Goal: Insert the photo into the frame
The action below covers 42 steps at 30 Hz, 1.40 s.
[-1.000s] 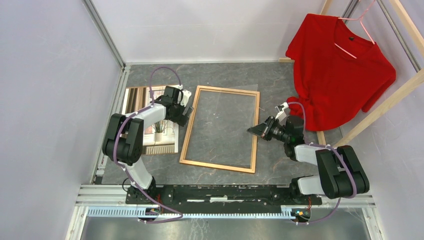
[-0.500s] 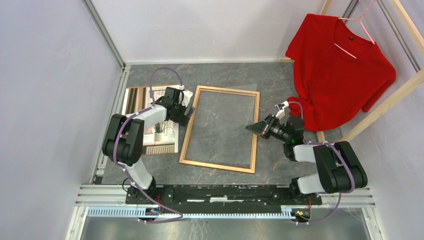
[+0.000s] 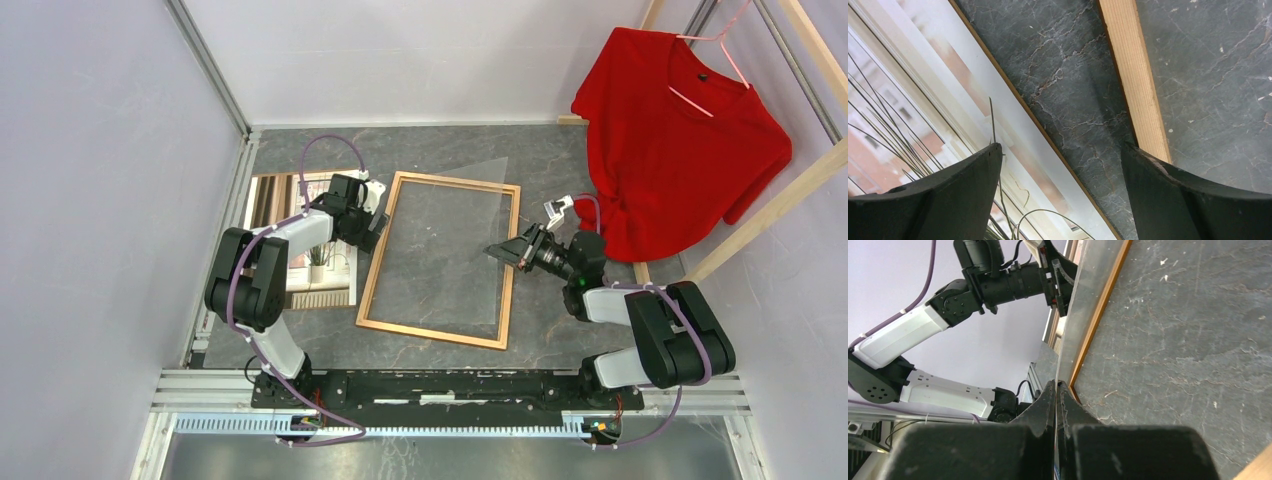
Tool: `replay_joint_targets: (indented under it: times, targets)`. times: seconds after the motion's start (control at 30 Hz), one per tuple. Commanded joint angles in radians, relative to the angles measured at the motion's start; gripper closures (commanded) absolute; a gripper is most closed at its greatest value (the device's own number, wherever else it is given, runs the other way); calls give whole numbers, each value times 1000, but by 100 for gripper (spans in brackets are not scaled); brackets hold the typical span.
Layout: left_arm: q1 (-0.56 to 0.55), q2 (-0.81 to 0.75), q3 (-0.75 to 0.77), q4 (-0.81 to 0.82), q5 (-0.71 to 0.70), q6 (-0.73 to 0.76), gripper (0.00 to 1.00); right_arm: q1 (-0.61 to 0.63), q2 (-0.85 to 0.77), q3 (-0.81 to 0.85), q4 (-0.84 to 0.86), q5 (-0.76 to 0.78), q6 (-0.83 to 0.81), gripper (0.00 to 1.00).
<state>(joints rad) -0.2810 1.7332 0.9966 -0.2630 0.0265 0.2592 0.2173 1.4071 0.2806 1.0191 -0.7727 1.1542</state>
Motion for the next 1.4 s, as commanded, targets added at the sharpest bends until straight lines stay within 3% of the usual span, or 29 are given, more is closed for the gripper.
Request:
replay_joint_targets:
  times: [0.0, 0.37, 0.77, 1.37]
  targets:
    - [-6, 12, -7, -68, 39, -20, 7, 29, -3, 38, 107, -30, 16, 100]
    - [0, 9, 1, -86, 66, -25, 9, 44, 8, 53, 82, -31, 0, 100]
    - [5, -9, 11, -107, 70, -21, 9, 55, -34, 52, -204, 80, -164, 100]
    - [6, -23, 1, -107, 59, -13, 9, 38, -20, -2, -217, 90, -177, 100]
